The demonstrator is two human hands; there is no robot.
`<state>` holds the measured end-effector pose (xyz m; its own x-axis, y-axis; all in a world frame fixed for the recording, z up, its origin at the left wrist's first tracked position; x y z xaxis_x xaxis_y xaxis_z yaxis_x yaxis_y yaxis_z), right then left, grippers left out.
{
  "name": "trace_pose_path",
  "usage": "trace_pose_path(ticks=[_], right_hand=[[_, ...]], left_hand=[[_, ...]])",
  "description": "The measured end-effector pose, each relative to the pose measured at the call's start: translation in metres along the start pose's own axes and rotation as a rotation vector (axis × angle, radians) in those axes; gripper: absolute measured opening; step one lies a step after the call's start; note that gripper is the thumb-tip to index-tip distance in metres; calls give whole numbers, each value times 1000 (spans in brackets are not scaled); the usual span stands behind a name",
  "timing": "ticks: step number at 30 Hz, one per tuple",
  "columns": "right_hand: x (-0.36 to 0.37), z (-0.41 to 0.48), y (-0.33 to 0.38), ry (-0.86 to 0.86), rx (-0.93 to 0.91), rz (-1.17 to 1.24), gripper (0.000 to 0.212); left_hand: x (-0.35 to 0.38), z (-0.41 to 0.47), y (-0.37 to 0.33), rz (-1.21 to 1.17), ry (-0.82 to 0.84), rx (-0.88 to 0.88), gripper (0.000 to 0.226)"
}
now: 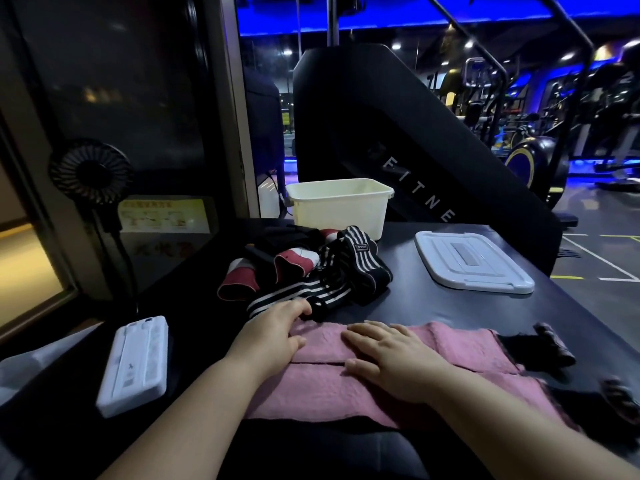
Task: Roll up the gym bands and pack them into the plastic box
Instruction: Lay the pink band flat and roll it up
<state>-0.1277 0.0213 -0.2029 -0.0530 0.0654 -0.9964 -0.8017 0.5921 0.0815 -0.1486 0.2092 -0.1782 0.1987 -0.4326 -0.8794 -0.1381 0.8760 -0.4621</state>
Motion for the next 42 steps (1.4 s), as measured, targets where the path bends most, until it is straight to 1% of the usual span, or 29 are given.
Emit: trace_pose_path(ticks=[4, 6, 10, 12, 15, 17, 19, 20, 23, 25, 28, 31, 34, 36, 37, 39, 40, 42], right_hand=[[-2, -1, 2, -2, 2, 15, 100], [-2, -2, 3, -5, 1, 15, 99], [-2, -1, 1, -17, 1, 22, 97], [-3, -1, 1, -15, 1, 19, 97], [-2, -1, 1, -5, 5, 16, 96], [-1, -1, 1, -3, 7, 19, 95], [0, -1, 0, -2, 7, 18, 95], [0, 0, 0, 1, 8, 20, 95], [2, 1, -1, 14, 14, 27, 95], [3, 0, -2, 22, 14, 27, 95], [3, 0, -2, 30, 15, 31, 96], [3, 0, -1, 32, 14, 28, 97], [3, 0, -1, 40, 12, 41, 99], [3, 2, -2, 54, 13, 53, 99], [3, 2, -2, 63, 15, 58, 94], [1, 3, -3, 93, 21, 85, 72], [0, 3, -4, 102, 24, 109, 63], [-6, 0, -9, 92, 36, 161, 59]], left_hand=[[-10, -4, 14, 13, -62, -95, 49], [-9, -4, 18, 16, -76, -108, 50], [-11, -7, 19, 76, -137, -126, 44], [-10, -10, 14, 117, -189, -84, 36], [-6, -13, -2, 84, -264, 90, 28], [1, -14, -12, 71, -202, 152, 26], [10, -14, -14, 91, -82, 111, 26], [11, -15, -13, 88, -55, 71, 27], [6, -15, -9, 93, -69, -32, 36], [1, -19, -8, 128, -105, -75, 37], [-3, -21, -5, 207, -180, -107, 29], [-1, -18, -1, 301, -195, -118, 23], [8, -14, -8, 225, -148, -46, 25], [16, -10, -19, 78, -81, 12, 23], [20, -8, -24, 9, -51, 28, 22], [28, -5, -32, -32, -2, 31, 28], [32, -4, -35, -3, 29, 28, 33], [40, -4, -38, 108, 94, 22, 42]])
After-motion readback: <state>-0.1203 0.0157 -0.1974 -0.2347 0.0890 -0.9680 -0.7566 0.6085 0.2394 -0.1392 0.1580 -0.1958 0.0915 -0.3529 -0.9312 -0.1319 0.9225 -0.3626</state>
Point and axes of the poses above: each hand's wrist, its own z-axis towards the middle knuckle, its own x-axis out of the palm, y = z × x, the point moved 6 cm from there along z, towards the middle knuckle, and after that the axes turned 12 degrees about -x, right-handed, at the moved point
